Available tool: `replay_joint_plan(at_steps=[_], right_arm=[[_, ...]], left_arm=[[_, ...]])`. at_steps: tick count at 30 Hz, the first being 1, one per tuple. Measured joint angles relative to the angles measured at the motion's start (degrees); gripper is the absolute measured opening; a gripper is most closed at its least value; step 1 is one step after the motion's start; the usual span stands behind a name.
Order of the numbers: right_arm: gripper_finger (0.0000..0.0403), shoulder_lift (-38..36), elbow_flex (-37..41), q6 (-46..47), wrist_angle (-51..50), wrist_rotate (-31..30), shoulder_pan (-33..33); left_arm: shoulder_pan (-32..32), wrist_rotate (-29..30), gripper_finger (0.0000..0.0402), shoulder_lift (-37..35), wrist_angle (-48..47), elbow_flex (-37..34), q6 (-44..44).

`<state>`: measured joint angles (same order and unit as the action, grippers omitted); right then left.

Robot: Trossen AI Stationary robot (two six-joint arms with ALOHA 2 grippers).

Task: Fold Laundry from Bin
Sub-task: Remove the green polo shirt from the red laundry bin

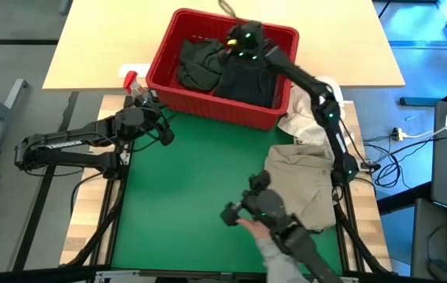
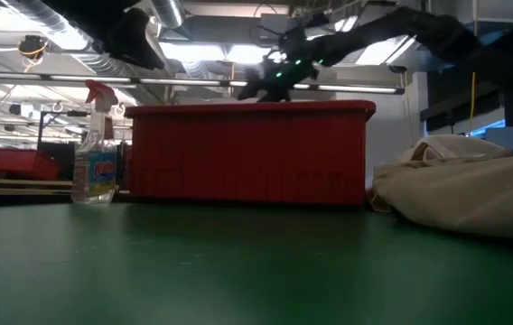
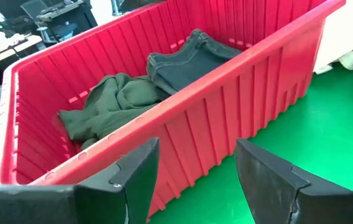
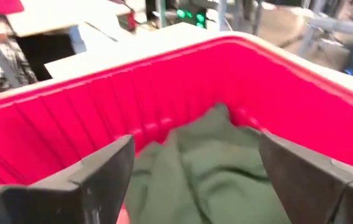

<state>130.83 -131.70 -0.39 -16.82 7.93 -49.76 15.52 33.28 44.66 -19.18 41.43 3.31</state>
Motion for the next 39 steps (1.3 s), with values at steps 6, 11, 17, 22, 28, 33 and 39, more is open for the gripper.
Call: replay_joint_plan(at_steps=[6,11,17,22,28,33,39], right_arm=[[0.0320,5.86,-3.24,-1.17,5.04,-2.18,1.44],[0.0303,5.80,-2.66,-2.47,0.98,-2.19,0.52],[0.0296,1.60,-2.66,-8.03,-7.63,-1.33,-0.03],[0.0296,-0.24,-2.69,-9.09,-10.14,-2.43,-1.33],[0.0296,-0.50,-2.66,-8.96,-11.09,-1.16,-2.58],[0.0296,-0.50,-2.65,-10.28,-12.15,-0.81,-2.51],[0.0296,-0.50,-2.64,-10.56,-12.69,-0.81,-2.40]], left_arm=[[1.56,0.00,0.0206,0.02,0.90,0.00,-0.02],[3.98,-2.01,0.0206,2.49,9.29,0.00,1.74],[10.39,-12.92,0.0206,12.38,16.95,7.11,4.37],[20.18,-21.42,0.0206,25.42,14.31,20.32,4.94],[30.68,-32.48,0.0206,43.00,9.52,41.35,4.38],[36.48,-37.63,0.0206,57.91,1.31,62.18,3.24],[41.31,-38.84,0.0206,73.56,-5.05,80.95,2.84]])
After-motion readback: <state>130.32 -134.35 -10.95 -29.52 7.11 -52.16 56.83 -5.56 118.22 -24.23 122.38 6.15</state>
